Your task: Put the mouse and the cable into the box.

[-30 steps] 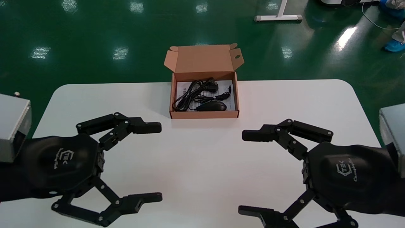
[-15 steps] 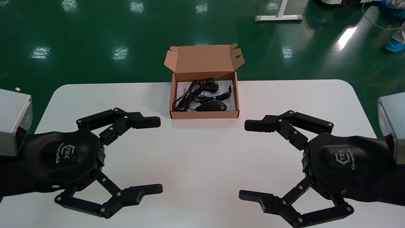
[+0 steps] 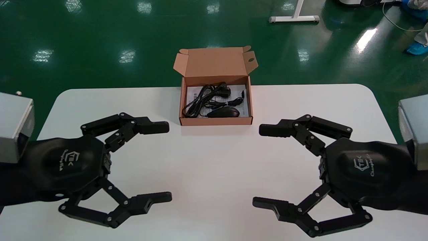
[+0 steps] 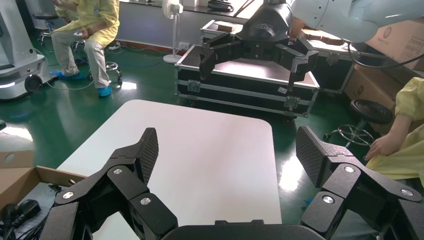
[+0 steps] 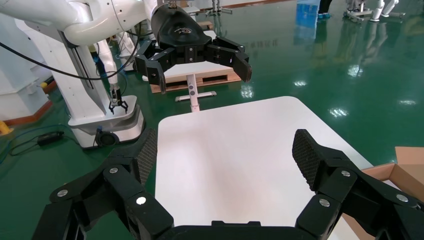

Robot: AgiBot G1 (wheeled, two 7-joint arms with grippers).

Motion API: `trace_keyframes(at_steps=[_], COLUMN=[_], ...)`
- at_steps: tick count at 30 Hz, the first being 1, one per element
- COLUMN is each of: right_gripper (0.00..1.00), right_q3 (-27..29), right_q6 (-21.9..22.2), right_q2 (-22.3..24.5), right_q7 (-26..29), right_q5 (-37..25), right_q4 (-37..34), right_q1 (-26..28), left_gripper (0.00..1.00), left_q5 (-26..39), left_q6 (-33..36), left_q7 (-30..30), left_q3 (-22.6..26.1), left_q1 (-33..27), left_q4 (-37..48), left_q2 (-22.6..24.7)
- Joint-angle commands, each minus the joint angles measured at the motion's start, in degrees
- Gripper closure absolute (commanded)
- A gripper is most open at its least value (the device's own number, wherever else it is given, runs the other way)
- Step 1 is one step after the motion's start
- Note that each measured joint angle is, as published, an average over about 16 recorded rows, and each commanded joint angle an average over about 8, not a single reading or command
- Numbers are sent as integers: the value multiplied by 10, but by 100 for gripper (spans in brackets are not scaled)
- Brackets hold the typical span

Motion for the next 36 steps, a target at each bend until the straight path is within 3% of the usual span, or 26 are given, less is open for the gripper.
trace_keyframes(at_steps=[1, 36], right_gripper=[0, 0], right_q3=[0, -1], right_q6=[0, 1], right_q2=[0, -1], right_q7=[0, -1], right_q5=[0, -1], right_q4=[-1, -3], right_q1=[0, 1], left_gripper=[0, 0], left_q5=[0, 1], left_q6=[0, -1], left_q7=[0, 2], left_q3=[0, 0], left_q1=[0, -1], left_q4=[0, 2], left_q2=[0, 1])
